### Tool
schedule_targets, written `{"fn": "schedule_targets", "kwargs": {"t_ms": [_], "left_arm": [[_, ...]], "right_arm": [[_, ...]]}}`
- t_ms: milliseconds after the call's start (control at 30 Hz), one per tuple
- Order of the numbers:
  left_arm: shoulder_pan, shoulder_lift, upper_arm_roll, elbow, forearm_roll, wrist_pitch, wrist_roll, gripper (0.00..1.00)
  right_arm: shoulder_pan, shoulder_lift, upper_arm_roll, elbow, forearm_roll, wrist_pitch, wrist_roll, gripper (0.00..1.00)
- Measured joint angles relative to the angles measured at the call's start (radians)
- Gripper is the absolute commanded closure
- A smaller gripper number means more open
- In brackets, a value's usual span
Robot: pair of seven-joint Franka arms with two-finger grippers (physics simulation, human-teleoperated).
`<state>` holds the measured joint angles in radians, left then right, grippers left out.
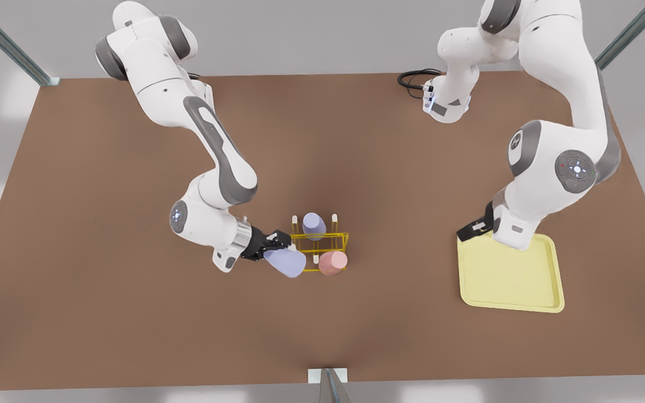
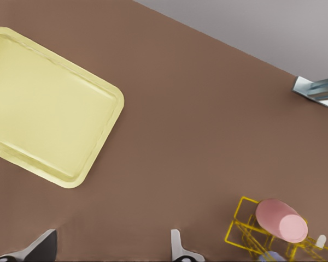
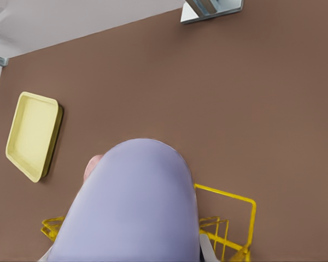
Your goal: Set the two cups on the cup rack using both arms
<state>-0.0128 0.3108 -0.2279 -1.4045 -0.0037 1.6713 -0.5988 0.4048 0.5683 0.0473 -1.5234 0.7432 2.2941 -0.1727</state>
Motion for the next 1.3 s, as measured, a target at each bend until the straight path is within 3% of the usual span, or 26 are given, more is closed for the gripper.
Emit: {"fn": "schedule_targets", "kwargs": {"t_ms": [133, 467, 500, 800, 933, 1067, 1133, 1233, 1300], "left_arm": [[0.004, -0.049, 0.003, -0.056, 0.009, -0.125, 0.073, 0.00], [0.032, -0.013, 0.003, -0.064, 0.000, -0.276, 0.205, 0.00], [0.033, -0.013, 0.003, -0.064, -0.003, -0.281, 0.216, 0.00], [0.032, -0.013, 0.002, -0.065, -0.013, -0.307, 0.291, 0.00], [0.029, -0.014, 0.000, -0.066, -0.013, -0.312, 0.314, 0.00], [0.029, -0.015, -0.008, -0.066, -0.014, -0.318, 0.332, 0.00], [0.029, -0.015, -0.011, -0.066, -0.014, -0.320, 0.340, 0.00], [0.029, -0.014, -0.012, -0.066, -0.014, -0.323, 0.350, 0.00], [0.028, -0.015, -0.012, -0.066, -0.014, -0.324, 0.356, 0.00]], "right_arm": [[0.003, 0.007, 0.001, -0.005, -0.013, -0.023, -0.009, 0.22], [0.002, 0.034, 0.002, -0.004, -0.020, -0.049, -0.026, 0.22], [0.002, 0.036, 0.002, -0.003, -0.021, -0.050, -0.027, 0.02], [0.002, 0.052, 0.000, 0.059, -0.020, -0.065, -0.023, 0.00], [-0.073, 0.031, -0.206, 0.058, -0.362, -0.224, -0.018, 0.00], [-0.127, -0.167, -0.326, 0.156, -0.646, -0.471, -0.016, 0.00], [-0.132, -0.294, -0.303, 0.153, -0.726, -0.595, 0.001, 0.00], [-0.297, -0.465, -0.128, 0.013, -0.788, -0.714, 0.027, 0.00], [-0.345, -0.512, -0.088, -0.044, -0.808, -0.754, 0.041, 0.00]]}}
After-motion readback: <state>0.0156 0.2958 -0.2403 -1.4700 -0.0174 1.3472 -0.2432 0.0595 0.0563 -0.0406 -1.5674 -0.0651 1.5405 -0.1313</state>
